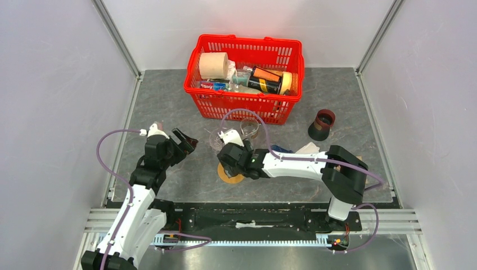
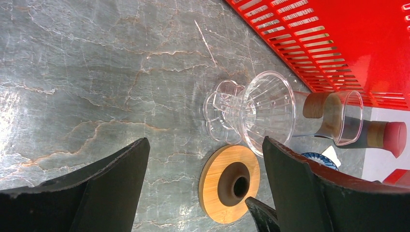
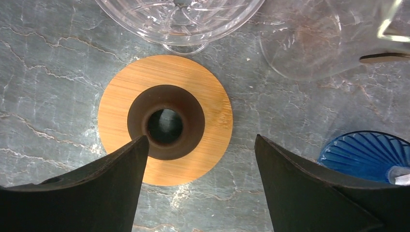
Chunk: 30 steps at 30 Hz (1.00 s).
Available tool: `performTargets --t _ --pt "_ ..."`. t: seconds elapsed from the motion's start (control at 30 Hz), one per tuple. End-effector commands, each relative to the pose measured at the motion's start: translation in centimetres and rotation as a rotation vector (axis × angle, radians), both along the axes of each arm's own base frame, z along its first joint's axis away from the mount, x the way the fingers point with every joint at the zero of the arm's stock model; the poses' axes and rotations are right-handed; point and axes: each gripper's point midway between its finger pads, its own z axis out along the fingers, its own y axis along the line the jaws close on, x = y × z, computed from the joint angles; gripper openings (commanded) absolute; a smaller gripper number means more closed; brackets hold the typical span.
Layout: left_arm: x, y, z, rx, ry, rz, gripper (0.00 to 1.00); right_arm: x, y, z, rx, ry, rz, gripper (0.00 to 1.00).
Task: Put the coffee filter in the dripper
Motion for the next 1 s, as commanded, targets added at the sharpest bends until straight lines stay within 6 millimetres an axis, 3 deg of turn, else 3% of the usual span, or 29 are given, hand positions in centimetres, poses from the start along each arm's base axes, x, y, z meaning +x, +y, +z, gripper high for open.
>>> performTargets --t 0.0,0.53,0.97 --pt "0.2 0.2 0.2 -0.017 -0.009 0.030 0.94 1.1 1.2 1.0 0.030 -0.053 -0.059 0.86" --pt "0.2 0.1 0.1 -0.022 -0.002 0.029 0.93 0.4 2.4 -2.4 0.006 0.015 -0.044 0.64" --pt "-0.1 0.2 0.1 -0.026 0.005 0.037 0.93 0.1 3.0 -2.7 0.032 0.035 -0.049 0.26"
